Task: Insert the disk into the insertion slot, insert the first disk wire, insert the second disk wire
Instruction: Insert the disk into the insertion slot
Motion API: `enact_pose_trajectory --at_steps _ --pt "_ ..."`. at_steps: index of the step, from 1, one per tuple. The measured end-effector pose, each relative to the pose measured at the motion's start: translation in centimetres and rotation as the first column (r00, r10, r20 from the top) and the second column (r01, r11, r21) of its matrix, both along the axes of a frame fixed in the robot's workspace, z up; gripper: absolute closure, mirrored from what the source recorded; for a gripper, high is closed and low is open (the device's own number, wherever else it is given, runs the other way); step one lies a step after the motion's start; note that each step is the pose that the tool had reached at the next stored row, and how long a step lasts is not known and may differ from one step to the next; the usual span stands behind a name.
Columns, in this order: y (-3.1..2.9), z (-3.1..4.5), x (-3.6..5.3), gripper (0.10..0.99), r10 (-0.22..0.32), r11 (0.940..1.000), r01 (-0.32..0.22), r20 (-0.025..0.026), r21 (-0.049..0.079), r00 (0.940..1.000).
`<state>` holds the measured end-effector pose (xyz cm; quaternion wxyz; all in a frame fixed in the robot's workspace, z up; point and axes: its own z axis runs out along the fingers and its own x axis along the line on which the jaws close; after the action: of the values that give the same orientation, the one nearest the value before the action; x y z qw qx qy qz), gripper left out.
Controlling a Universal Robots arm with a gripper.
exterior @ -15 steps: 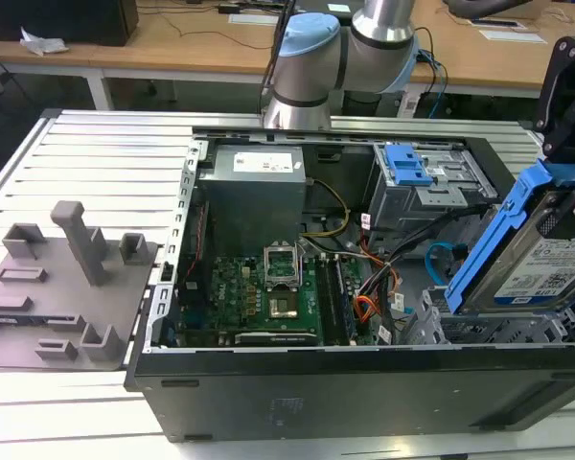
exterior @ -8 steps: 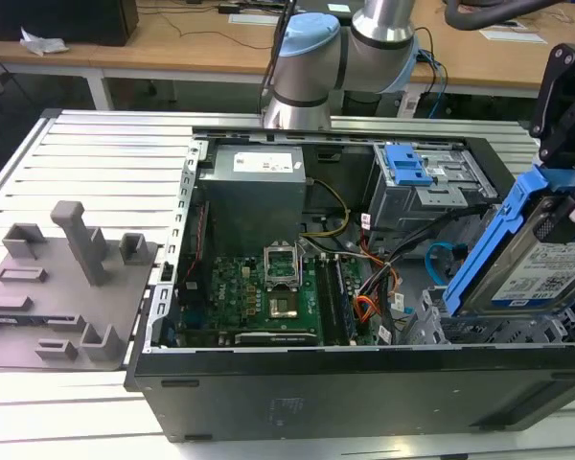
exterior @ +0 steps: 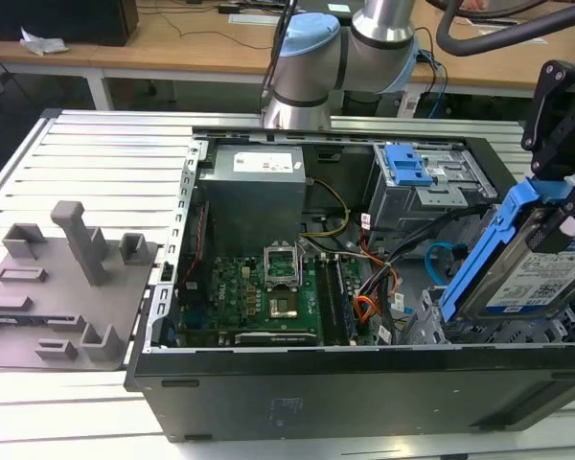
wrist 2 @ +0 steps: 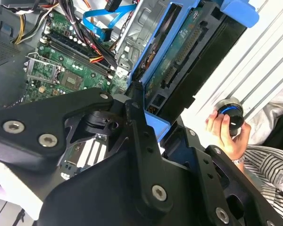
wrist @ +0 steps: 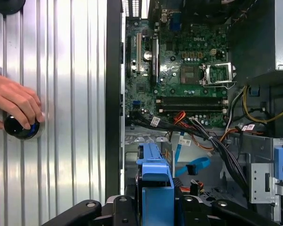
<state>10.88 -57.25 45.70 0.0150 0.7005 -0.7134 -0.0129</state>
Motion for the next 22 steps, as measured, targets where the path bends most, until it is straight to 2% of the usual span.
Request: enact_pose_trajectory --at_steps 9,12,14,16,18,19,22 --pt "0.01 -0.96 0.00 0.722 0.000 1.0000 0.000 -0.0001 -0.001 1.0000" --pt "0.03 -0.98 0.00 0.722 0.000 1.0000 0.000 0.0000 0.000 1.0000" --pt "0.05 -0.65 0.00 0.722 0.000 1.0000 0.000 0.0000 0.000 1.0000" --pt "0.10 0.15 0.00 0.722 0.000 1.0000 0.000 0.0000 -0.002 1.0000" --pt "0.41 0.17 0.01 0.722 0.000 1.0000 0.000 0.0000 -0.002 1.0000" --pt "1.36 0.15 0.01 0.722 0.000 1.0000 0.000 0.0000 -0.002 1.0000" --pt "1.76 0.01 0.00 0.722 0.000 1.0000 0.000 -0.0015 -0.002 1.0000"
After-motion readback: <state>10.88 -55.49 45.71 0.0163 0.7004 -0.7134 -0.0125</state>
